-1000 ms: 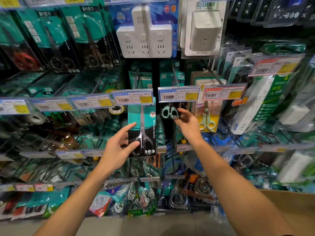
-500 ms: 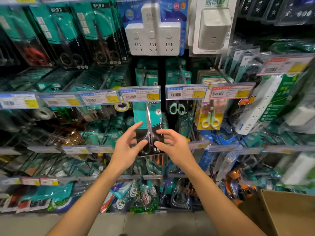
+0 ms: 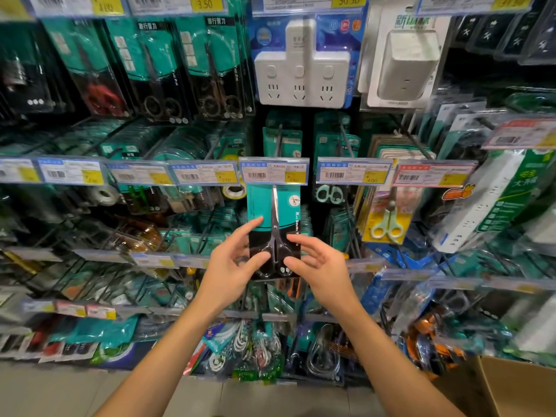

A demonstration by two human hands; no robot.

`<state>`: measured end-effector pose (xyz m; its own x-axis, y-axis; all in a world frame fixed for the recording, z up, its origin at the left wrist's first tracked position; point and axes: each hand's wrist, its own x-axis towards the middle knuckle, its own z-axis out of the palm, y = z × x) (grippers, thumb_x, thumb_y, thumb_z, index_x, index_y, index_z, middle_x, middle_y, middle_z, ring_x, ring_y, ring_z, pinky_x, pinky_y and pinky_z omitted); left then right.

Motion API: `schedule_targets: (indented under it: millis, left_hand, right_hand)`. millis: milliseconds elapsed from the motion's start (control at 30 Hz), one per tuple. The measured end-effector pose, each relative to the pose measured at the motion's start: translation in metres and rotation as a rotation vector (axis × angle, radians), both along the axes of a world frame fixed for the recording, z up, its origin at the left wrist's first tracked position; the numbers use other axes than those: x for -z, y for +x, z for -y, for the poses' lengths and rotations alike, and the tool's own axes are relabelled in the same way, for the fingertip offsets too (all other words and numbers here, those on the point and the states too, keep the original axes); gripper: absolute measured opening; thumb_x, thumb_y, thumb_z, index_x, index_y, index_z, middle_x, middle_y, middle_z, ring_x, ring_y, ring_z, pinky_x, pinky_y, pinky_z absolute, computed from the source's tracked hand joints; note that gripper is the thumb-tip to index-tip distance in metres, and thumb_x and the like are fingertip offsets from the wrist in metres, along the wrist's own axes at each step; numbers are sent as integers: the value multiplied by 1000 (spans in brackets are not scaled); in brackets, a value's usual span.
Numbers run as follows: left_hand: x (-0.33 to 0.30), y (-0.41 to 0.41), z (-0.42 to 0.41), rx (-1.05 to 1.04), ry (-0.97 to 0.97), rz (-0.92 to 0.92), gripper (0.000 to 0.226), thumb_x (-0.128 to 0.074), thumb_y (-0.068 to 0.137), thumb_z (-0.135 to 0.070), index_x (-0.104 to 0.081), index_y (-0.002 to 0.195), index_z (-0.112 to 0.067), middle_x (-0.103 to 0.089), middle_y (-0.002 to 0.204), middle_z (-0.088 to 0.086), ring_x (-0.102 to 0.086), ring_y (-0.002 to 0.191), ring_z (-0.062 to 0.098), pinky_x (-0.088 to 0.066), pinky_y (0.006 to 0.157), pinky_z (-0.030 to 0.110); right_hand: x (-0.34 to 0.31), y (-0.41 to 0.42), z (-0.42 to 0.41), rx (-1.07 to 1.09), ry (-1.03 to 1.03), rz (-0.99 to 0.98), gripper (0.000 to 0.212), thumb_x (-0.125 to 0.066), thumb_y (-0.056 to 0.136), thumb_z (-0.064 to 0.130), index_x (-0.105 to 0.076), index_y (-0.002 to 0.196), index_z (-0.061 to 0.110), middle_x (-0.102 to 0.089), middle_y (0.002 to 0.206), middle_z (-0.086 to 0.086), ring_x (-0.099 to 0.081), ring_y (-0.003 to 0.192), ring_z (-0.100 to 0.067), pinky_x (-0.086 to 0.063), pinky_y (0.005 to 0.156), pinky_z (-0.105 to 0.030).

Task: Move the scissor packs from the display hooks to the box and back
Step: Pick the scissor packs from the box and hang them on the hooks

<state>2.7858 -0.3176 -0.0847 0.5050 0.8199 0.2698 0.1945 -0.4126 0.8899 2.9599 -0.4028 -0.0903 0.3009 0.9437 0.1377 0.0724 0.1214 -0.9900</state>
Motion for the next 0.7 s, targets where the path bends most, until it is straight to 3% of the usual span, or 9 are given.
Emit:
schedule_targets:
  millis: [133,233,300,400,500,633,700]
  left_hand:
    - [4,-3,2,-14,7,21,57,-68,90,-25,-46,138,-46,-47,145,-21,-44,136,12,-42,107,21]
    - [-7,0,-2,-2,14,37,57,-67,91,-19,-46,137,-44,-47,143,-22,-43,136,10,-42,100,10]
    - [-12,4,-7,15,23,48,57,-67,91,-18,-46,138,-44,-48,144,-17,-46,135,14,-45,103,21]
    - [-11,7,-15,14,16,42,57,-68,91,-20,-47,138,-44,-50,145,-14,-50,132,17,-44,109,42]
    - [-7,8,-20,20,4,43,57,-68,91,-22,-46,138,-44,-49,145,-13,-50,133,20,-43,109,47]
    - [-3,10,-24,40,-4,35,56,-68,91,-22,-46,137,-46,-51,145,-10,-51,132,23,-44,108,49]
    - [-3,10,-26,46,2,27,57,-68,91,-22,-46,136,-48,-51,144,-10,-50,132,20,-44,108,48]
  right_hand:
    - [1,-4,0,8,22,-1,34,-70,87,10,-65,116,27,-67,113,16,-65,76,-15,-53,73,-16]
    - [-3,-3,-7,14,41,-2,35,-70,87,12,-66,115,32,-67,115,16,-68,95,-6,-54,83,-23]
    - [-5,-1,-11,29,49,10,35,-71,87,14,-66,114,36,-66,119,15,-65,108,-10,-54,90,-27]
    - [-8,0,-15,41,66,7,34,-70,87,12,-66,113,34,-65,118,17,-61,109,4,-52,86,-17]
    - [-8,1,-17,50,71,17,33,-70,87,11,-66,112,31,-64,116,18,-58,108,11,-49,84,-10]
    - [-5,2,-19,65,61,1,33,-71,86,10,-66,114,28,-66,112,20,-64,103,3,-52,83,-14]
    - [-4,2,-18,70,66,-4,34,-70,86,8,-65,116,23,-65,109,21,-62,99,11,-49,80,-9]
